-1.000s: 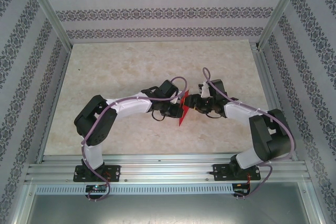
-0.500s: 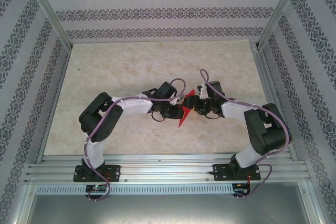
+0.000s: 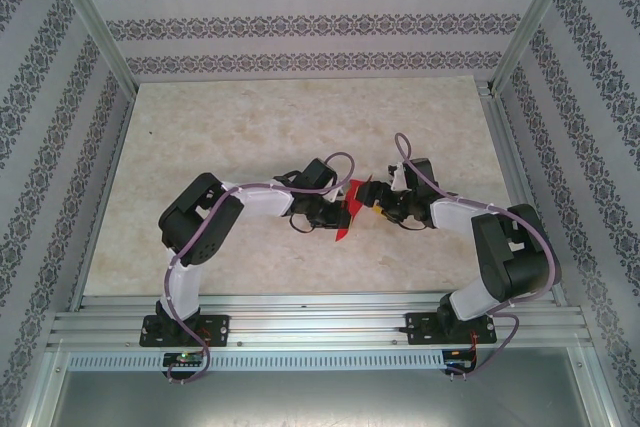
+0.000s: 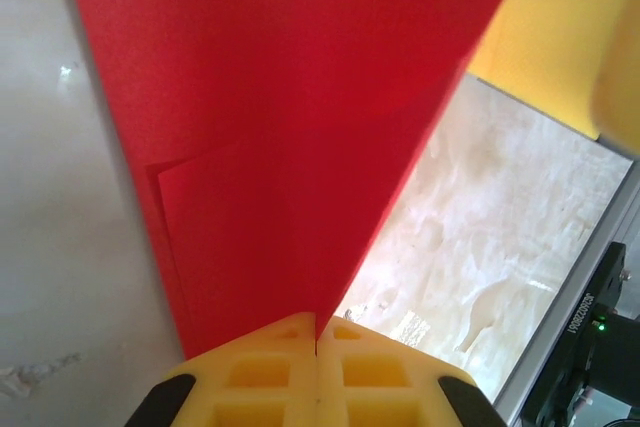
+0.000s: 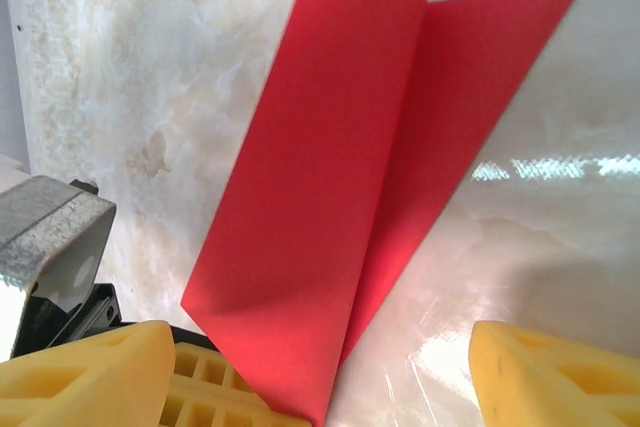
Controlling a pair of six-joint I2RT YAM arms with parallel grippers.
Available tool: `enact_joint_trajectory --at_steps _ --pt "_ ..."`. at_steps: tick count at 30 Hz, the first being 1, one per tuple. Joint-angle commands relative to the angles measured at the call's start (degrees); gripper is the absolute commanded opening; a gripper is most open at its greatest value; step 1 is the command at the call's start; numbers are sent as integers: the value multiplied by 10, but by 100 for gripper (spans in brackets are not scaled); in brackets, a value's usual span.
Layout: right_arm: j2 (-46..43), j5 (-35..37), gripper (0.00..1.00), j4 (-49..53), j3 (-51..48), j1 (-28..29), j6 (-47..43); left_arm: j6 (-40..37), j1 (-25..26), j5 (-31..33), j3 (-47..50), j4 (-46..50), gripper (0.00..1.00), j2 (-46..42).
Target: Fold a paper plane with a square sheet of paper (fold left side to right side)
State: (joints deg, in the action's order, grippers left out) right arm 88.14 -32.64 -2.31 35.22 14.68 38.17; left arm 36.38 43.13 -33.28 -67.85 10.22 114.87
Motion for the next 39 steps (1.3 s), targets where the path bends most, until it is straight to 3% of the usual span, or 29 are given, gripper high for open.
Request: enact_joint_trajectory --at_steps 1,4,18,26,35,39 --pt "10 -2 79 -20 9 -2 12 4 -11 -16 -5 -25 4 7" --pt "17 3 78 -14 24 -2 17 3 -11 -25 -10 -24 4 7" --pt "85 -12 48 -43 37 2 33 11 -13 -30 -22 -31 10 12" --pt "115 -9 47 -49 47 10 42 12 -19 -29 -24 -27 27 -6" --pt "119 -20 47 -66 48 12 50 -8 -26 -14 -25 2 30 -17" --pt "114 -20 47 -54 47 12 44 -11 -29 -16 -23 1 37 -29"
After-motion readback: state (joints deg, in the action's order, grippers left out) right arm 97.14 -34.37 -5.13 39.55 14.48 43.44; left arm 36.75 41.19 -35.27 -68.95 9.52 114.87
